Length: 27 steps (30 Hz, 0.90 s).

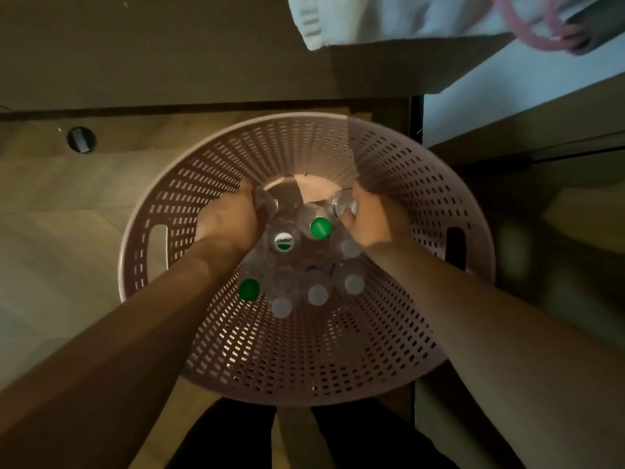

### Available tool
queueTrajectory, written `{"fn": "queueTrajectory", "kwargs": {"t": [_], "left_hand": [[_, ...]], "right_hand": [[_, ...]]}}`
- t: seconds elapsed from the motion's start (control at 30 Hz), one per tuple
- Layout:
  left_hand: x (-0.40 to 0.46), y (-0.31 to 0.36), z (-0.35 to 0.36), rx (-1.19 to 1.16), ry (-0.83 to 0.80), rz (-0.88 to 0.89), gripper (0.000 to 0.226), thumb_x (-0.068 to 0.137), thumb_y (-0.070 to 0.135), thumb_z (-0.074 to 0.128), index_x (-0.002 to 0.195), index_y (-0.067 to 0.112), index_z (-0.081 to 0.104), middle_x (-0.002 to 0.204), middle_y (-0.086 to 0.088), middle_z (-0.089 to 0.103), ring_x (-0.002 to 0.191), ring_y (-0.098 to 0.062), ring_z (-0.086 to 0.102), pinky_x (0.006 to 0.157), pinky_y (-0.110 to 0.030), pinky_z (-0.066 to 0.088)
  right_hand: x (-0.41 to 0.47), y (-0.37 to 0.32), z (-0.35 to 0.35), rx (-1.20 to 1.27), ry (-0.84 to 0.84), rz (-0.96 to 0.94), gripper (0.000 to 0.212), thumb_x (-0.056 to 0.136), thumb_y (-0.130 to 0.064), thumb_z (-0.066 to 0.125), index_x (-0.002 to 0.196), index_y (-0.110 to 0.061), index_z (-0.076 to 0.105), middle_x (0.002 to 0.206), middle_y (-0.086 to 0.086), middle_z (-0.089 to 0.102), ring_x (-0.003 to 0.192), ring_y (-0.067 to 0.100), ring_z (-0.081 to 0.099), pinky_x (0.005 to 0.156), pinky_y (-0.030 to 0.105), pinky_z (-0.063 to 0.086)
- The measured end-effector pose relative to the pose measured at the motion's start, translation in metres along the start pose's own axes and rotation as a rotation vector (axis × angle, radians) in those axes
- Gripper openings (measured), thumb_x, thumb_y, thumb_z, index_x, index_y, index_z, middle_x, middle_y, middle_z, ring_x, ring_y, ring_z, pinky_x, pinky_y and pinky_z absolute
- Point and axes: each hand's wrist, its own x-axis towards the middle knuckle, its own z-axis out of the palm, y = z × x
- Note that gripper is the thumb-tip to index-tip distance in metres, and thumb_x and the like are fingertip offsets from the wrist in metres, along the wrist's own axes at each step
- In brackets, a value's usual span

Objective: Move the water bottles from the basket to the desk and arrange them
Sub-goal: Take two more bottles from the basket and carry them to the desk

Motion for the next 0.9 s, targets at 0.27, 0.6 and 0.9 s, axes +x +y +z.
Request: {"fn": "queueTrajectory", "kwargs": {"t": [0.27,0.6,0.9], "left_hand": [[-0.059,0.011,-0.083,-0.15,0.091,-0.047,0.039,0.094,0.035,0.056,0.127,0.018,0.047,0.099,-0.015,0.068,0.089,-0.038,0.065,0.073,-0.04,0.052],[-0.216,0.054,-0.29,-0.343,0.299,-0.154,0.03,0.087,0.033,0.063,0.11,0.016,0.054,0.09,-0.013,0.065,0.077,-0.035,0.057,0.065,-0.036,0.043],[-0.394,0.055,-0.445,-0.469,0.56,-0.107,0.029,0.085,0.037,0.064,0.102,0.016,0.055,0.086,-0.006,0.067,0.073,-0.027,0.06,0.063,-0.034,0.046]], "right_hand": [[-0.05,-0.018,-0.1,0.225,0.117,0.062,0.03,0.092,-0.035,0.061,0.116,-0.016,0.056,0.101,0.007,0.066,0.093,0.026,0.065,0.076,0.037,0.055],[-0.182,-0.059,-0.331,0.356,0.084,0.081,0.031,0.088,-0.039,0.062,0.106,-0.017,0.048,0.101,0.009,0.067,0.091,0.034,0.063,0.074,0.039,0.052],[-0.331,-0.102,-0.503,0.375,0.285,-0.079,0.03,0.082,-0.042,0.061,0.098,-0.021,0.047,0.088,0.003,0.064,0.084,0.033,0.061,0.067,0.034,0.044]]}}
